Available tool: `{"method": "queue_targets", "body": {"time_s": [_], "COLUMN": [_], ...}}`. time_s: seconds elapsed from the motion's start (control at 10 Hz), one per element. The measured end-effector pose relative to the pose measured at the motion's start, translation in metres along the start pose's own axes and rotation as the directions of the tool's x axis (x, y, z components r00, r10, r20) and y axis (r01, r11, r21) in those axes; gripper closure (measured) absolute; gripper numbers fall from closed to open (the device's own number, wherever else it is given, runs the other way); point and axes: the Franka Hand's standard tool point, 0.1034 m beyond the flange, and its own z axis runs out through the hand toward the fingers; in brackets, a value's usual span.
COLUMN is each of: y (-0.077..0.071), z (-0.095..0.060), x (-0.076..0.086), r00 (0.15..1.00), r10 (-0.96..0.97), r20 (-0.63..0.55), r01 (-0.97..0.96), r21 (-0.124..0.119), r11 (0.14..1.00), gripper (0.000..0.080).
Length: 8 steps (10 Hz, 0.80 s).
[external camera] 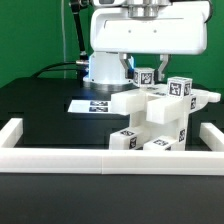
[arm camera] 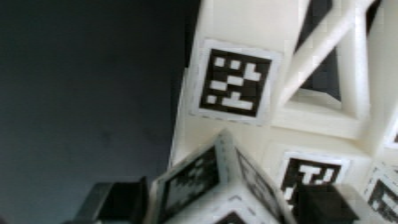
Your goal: Assemble chair
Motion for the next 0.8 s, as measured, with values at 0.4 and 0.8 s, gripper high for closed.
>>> {"method": "queue_targets", "body": {"time_s": [0.4, 0.8], "y": [-0.0022, -0.0051], "z": [0.0002, 0.0005], "x": [-0.0014, -0.0034], "r00": [0.965, 0.869], "r10": [0.264, 0.493], "r20": [0.008, 0.026], "r01": [-0.264, -0.494], "r21": [0.01, 0.019], "r11": [0.965, 0.869], "gripper": [0.0404, 0.0404]}}
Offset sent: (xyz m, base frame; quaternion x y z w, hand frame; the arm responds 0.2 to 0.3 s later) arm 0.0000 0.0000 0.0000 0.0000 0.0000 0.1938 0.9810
